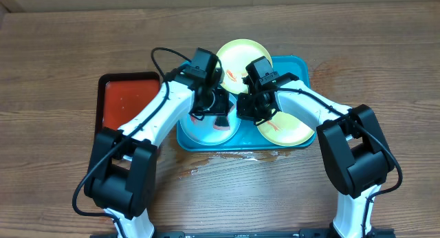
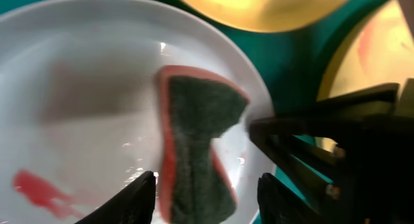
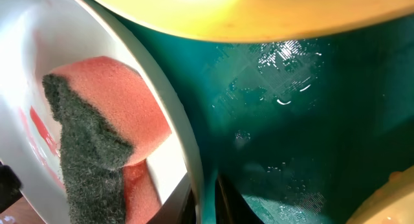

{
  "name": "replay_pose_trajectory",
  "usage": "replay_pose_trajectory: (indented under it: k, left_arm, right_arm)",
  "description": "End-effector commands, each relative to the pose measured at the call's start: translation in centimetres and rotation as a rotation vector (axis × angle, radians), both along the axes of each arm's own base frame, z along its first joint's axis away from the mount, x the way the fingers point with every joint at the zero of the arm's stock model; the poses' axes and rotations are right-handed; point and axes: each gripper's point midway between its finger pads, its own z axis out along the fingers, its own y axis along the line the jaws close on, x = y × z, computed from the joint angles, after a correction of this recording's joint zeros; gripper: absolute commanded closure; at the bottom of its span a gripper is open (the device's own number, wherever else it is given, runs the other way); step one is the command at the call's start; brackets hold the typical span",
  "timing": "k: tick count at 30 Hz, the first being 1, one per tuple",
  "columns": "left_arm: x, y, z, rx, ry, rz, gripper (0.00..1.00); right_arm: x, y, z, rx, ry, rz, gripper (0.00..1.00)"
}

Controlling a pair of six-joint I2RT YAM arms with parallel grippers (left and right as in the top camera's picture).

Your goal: Clean dirty plates on tray and stack at the side

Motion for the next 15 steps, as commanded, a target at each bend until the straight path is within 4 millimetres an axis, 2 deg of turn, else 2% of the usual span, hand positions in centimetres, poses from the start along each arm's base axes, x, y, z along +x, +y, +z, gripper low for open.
replay_pose_trajectory:
  k: [1,15]
  left_arm:
    - [-0.1,-0.1,-1.2,0.043,-0.006,-0.019,0.5]
    - [-0.1,0.3,-3.6,0.094,0.026,-0.013,0.59]
  right_arm:
    - [0.0,-0.1,-0.4,-0.019,-0.004,0.002,0.89]
    - [0.0,-0.4,-0.5,-0.035,-0.004,-0.001,0.88]
